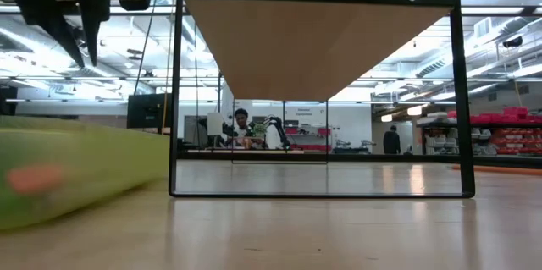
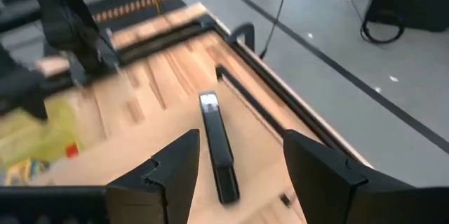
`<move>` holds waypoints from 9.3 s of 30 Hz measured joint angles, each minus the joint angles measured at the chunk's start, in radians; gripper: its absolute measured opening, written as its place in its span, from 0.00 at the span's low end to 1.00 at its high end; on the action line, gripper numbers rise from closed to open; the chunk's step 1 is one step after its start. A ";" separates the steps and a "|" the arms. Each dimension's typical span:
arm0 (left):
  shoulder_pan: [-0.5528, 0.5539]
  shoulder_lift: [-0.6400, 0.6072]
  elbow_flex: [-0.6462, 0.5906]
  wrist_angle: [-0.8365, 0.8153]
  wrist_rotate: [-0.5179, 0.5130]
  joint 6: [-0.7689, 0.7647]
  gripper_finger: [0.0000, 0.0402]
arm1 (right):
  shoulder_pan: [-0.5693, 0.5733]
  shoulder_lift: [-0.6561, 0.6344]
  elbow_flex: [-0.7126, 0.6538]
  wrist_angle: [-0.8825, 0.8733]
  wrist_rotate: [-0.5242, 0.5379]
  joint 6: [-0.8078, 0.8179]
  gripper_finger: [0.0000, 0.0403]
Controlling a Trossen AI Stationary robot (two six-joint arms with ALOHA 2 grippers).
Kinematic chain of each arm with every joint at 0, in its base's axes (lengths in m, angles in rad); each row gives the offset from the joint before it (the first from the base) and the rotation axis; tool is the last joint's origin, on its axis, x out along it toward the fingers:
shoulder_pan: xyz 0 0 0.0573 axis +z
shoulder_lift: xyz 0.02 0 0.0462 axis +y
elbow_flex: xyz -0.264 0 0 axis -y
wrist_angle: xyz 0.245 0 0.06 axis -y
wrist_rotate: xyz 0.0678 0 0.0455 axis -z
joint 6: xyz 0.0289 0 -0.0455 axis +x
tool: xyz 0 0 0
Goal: Pack school essentials
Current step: Put the yellow pencil into the yellow supply box
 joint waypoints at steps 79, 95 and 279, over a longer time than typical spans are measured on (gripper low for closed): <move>0.484 -0.260 0.001 0.284 -0.046 -0.391 0.03 | -0.271 0.195 -0.759 -0.031 -0.199 0.295 0.16; 0.484 -0.373 0.002 0.292 -0.146 -0.358 0.05 | -0.251 0.154 -0.763 -0.034 -0.166 0.310 0.08; 0.484 -0.105 0.002 1.165 -0.016 -0.838 0.06 | 0.148 0.509 0.649 0.207 -0.185 0.003 0.48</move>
